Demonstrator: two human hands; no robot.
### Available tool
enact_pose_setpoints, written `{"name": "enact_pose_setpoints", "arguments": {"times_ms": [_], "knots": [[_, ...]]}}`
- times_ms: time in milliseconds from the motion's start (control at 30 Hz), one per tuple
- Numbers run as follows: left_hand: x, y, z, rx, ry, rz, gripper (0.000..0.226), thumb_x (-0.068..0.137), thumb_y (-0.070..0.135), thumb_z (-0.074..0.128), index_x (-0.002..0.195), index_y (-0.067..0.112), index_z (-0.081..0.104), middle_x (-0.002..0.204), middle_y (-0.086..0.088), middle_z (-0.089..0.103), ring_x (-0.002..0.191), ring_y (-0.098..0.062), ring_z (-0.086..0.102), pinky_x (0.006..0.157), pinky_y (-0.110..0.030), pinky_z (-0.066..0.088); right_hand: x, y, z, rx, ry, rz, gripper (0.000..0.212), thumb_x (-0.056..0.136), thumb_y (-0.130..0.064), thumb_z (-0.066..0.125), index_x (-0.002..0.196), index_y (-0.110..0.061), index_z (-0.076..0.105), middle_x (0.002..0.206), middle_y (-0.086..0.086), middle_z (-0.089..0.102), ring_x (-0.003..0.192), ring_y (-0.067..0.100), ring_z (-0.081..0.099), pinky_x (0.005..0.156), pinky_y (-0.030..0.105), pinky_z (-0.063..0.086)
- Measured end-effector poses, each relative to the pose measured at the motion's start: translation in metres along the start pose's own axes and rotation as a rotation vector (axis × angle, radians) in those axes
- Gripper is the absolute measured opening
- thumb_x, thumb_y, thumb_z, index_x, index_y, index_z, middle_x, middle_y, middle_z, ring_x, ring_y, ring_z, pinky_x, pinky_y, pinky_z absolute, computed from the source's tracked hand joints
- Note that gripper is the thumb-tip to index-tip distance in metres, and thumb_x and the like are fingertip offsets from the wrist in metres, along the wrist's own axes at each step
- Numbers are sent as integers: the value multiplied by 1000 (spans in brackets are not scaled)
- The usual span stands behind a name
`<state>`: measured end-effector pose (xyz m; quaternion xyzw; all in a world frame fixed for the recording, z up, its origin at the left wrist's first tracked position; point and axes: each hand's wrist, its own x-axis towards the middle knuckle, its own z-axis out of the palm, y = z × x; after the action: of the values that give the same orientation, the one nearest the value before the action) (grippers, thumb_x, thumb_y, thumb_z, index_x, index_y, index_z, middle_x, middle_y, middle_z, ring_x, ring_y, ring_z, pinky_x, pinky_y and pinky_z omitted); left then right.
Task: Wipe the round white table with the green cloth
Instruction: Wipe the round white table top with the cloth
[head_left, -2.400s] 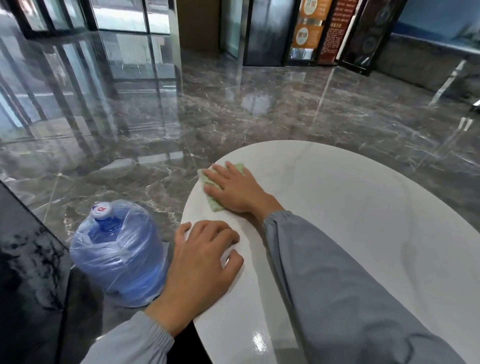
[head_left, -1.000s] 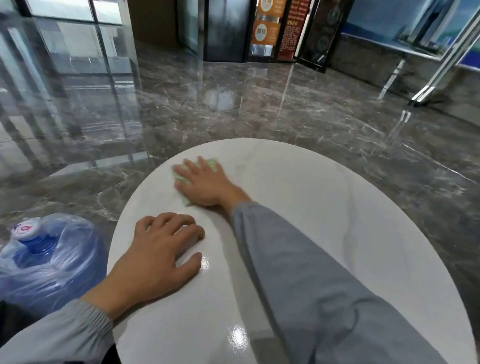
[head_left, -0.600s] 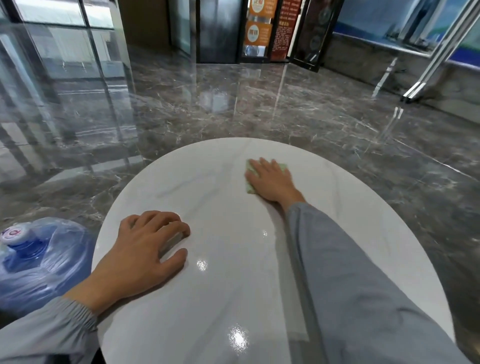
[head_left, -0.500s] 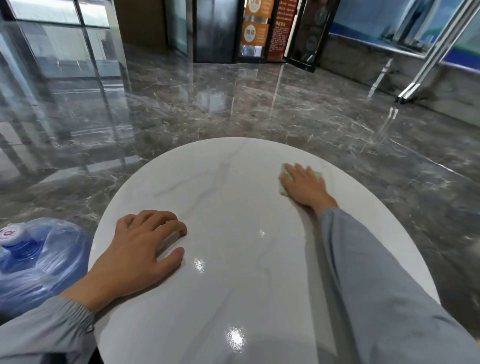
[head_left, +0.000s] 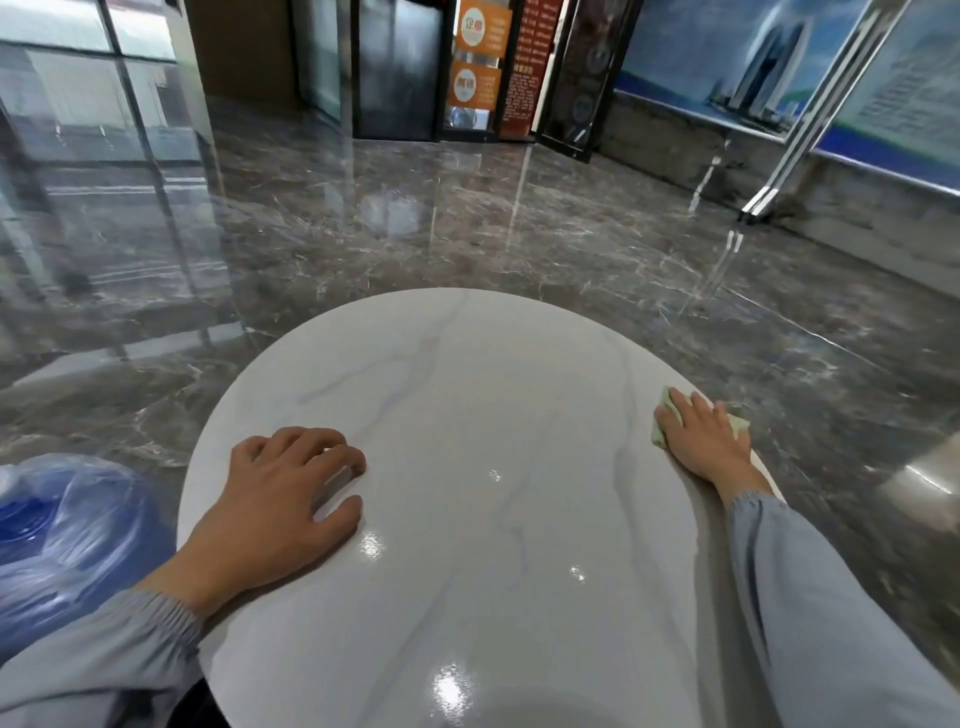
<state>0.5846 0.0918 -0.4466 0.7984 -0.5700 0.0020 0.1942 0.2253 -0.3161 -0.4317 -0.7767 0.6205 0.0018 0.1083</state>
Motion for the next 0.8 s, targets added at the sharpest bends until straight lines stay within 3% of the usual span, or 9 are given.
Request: {"name": "enact_pose_setpoints", "arguments": {"times_ms": [267, 400, 567, 800], "knots": [[-2, 4, -5, -44, 14, -2, 40, 88, 64, 44, 119, 46, 63, 128, 21, 56, 128, -11, 49, 107, -40, 28, -13, -11, 9, -30, -31, -36, 61, 104, -61, 20, 163, -48, 9, 174, -12, 2, 160, 22, -4, 124, 58, -2], [-3, 5, -7, -94, 28, 2, 41, 89, 63, 42, 118, 45, 65, 125, 24, 56, 127, -6, 47, 107, -36, 25, -7, -70, 16, -38, -79, -129, 62, 104, -64, 20, 162, -51, 6, 174, -13, -3, 160, 21, -8, 124, 58, -4], [-6, 6, -10, -148, 56, -4, 35, 91, 56, 48, 115, 43, 69, 122, 26, 58, 124, -4, 49, 109, -36, 26, -14, -230, 47, -69, -91, -478, 61, 104, -63, 17, 162, -49, 7, 174, -13, -1, 160, 22, -8, 123, 60, -5], [-11, 5, -9, -136, 68, 23, 29, 94, 51, 52, 116, 43, 69, 125, 25, 59, 125, -5, 50, 113, -40, 31, -90, -426, 88, -184, -198, -1135, 63, 103, -68, 16, 162, -51, 5, 174, -14, -3, 160, 19, -11, 122, 57, -8]]}}
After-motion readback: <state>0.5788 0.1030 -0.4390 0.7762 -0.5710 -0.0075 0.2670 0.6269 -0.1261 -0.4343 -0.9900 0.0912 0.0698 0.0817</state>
